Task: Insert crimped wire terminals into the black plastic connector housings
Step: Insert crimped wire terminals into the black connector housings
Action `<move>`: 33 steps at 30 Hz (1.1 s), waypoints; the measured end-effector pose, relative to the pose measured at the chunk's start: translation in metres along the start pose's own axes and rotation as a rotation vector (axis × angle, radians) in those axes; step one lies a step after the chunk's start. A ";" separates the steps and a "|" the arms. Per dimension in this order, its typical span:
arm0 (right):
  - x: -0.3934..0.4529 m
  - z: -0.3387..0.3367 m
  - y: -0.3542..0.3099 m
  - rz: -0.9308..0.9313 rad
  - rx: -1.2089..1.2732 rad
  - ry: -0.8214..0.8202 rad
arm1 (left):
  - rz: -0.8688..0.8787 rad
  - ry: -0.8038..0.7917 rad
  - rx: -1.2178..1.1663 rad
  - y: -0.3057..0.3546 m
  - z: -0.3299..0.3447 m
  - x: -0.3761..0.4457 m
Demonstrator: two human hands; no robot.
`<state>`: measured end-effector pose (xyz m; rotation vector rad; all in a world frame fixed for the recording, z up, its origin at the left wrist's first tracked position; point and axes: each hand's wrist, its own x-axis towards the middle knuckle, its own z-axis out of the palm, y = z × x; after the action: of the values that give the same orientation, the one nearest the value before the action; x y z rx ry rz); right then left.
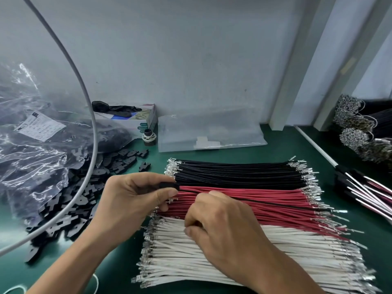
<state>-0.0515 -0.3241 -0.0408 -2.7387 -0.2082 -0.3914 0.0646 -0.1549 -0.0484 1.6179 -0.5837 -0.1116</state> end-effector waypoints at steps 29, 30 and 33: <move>0.003 -0.010 0.015 0.001 0.008 0.471 | -0.059 -0.061 -0.125 -0.006 -0.012 0.003; 0.004 -0.011 0.016 -0.017 -0.015 0.473 | -0.060 -0.063 -0.122 -0.005 -0.012 0.003; 0.005 -0.014 0.019 -0.054 -0.042 0.482 | -0.062 -0.067 -0.122 -0.005 -0.013 0.003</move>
<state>-0.0467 -0.3465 -0.0336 -2.5863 -0.1455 -1.0587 0.0735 -0.1446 -0.0505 1.5187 -0.5677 -0.2436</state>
